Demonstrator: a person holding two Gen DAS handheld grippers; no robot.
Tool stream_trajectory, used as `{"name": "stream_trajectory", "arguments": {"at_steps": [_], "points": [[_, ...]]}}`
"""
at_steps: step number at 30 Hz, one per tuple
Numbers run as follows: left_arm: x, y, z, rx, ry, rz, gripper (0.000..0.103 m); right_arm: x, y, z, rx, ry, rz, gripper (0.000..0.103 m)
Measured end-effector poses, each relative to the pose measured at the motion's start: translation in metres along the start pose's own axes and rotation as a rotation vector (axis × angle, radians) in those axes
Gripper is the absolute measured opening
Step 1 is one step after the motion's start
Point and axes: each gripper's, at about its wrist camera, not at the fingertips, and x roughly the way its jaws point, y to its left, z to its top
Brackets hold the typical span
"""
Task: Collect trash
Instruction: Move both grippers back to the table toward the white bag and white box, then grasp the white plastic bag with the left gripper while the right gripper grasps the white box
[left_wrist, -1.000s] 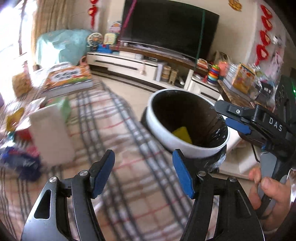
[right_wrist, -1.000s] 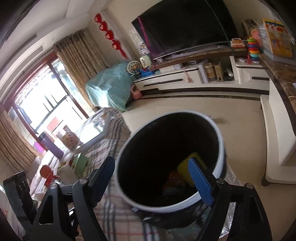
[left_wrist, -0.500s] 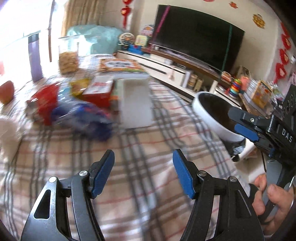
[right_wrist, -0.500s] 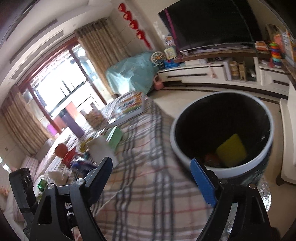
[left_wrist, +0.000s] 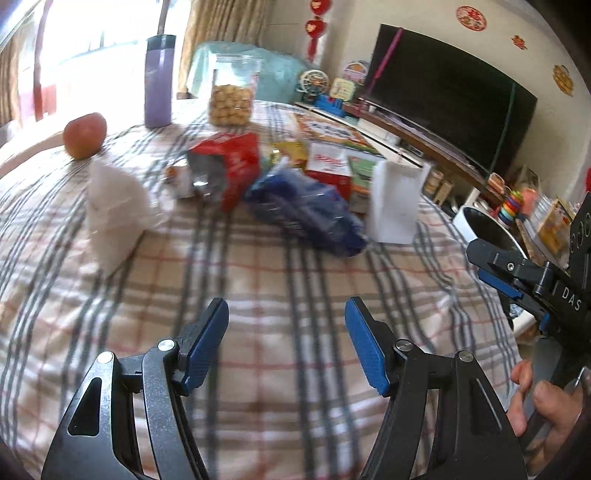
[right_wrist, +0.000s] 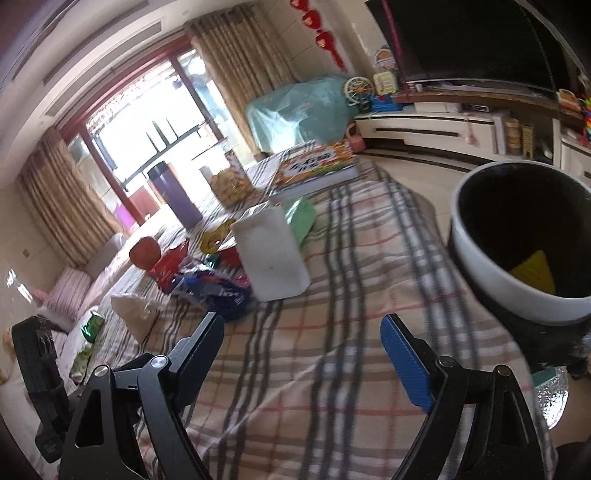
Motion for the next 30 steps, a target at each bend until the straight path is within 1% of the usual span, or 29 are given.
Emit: {"name": "stream_trajectory", "arguments": {"at_steps": [1, 3, 4, 9, 15, 20, 26, 28, 29, 30], "points": [[-0.001, 0.003, 0.000, -0.004, 0.001, 0.007, 0.068, 0.003, 0.003, -0.001, -0.007, 0.005, 0.002, 0.090], [-0.003, 0.012, -0.002, -0.016, -0.001, 0.021, 0.073, 0.009, 0.009, -0.002, -0.024, 0.012, -0.003, 0.092], [-0.005, 0.017, -0.003, -0.023, -0.003, 0.032, 0.074, 0.012, 0.010, -0.002, -0.029, 0.014, -0.005, 0.092], [-0.007, 0.042, -0.001, -0.080, -0.007, 0.077, 0.076, 0.025, 0.016, -0.001, -0.050, 0.031, -0.011, 0.092], [-0.007, 0.067, 0.011, -0.120, -0.027, 0.122, 0.081, 0.038, 0.021, 0.007, -0.075, 0.033, -0.020, 0.092], [-0.001, 0.086, 0.026, -0.138, -0.042, 0.177, 0.084, 0.048, 0.025, 0.018, -0.098, 0.023, -0.032, 0.092], [0.015, 0.102, 0.044, -0.143, -0.048, 0.199, 0.085, 0.064, 0.028, 0.026, -0.088, 0.016, -0.031, 0.092], [0.018, 0.104, 0.047, -0.134, -0.055, 0.204, 0.085, 0.069, 0.029, 0.028, -0.088, 0.017, -0.027, 0.092], [0.021, 0.104, 0.048, -0.127, -0.051, 0.208, 0.082, 0.073, 0.030, 0.029, -0.092, 0.023, -0.025, 0.092], [0.023, 0.104, 0.049, -0.123, -0.049, 0.208, 0.066, 0.077, 0.031, 0.030, -0.096, 0.028, -0.027, 0.092]]}}
